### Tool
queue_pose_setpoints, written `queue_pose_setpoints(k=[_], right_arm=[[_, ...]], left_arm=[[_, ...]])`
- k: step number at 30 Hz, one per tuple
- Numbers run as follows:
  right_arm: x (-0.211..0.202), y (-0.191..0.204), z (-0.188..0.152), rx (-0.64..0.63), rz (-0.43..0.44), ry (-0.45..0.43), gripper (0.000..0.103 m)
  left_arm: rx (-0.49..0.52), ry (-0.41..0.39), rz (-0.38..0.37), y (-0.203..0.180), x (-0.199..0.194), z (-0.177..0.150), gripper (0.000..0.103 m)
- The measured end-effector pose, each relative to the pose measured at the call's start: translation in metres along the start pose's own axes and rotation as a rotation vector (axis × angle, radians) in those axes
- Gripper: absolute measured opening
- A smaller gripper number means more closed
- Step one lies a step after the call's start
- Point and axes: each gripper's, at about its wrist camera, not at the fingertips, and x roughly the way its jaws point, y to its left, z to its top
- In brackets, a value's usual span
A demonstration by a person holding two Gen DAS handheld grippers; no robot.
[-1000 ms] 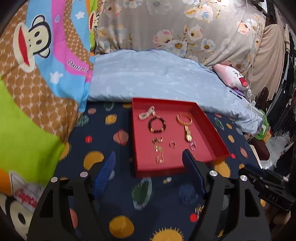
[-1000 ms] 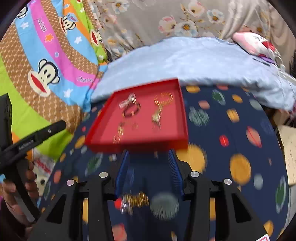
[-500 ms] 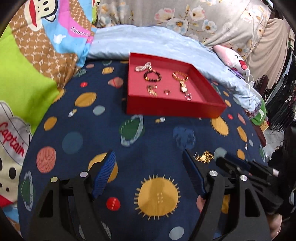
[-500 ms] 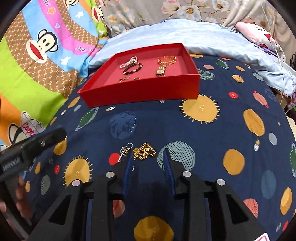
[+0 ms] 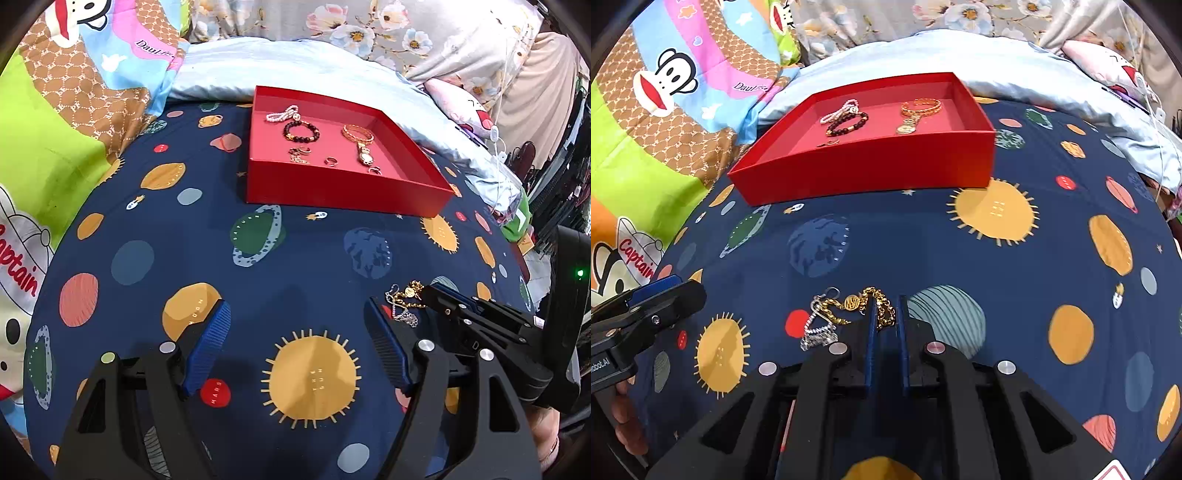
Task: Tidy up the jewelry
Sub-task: 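Grasp the gold chain bracelet with the right gripper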
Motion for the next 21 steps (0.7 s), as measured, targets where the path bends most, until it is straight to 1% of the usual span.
queue_pose_setpoints(k=[1,2,11,18,21], right_arm=[[-0.001,-0.002,-0.001,0.005,-0.002,-0.001,0.003],[-0.004,-0.005,-0.002,0.012,-0.004,-0.002,0.003],[-0.028,-0.038,-0.015,0.096,-0.048,-0.034,0.003],[-0.045,-0.051,-0.021,0.135,-0.053,-0.062,0.003],[-0.049,-0.053,-0.022,0.143,-0.046,-0.066,0.003]], left_arm=[[0.003,0.0,-0.002,-0.001,0.0,0.0,0.072],[0.005,0.0,-0.004,-0.002,-0.001,0.0,0.072],[0.026,0.016,-0.046,-0.022,0.005,-0.003,0.072],[0.07,0.056,-0.102,-0.054,0.024,-0.008,0.072],[0.087,0.061,-0.103,-0.065,0.035,-0.01,0.072]])
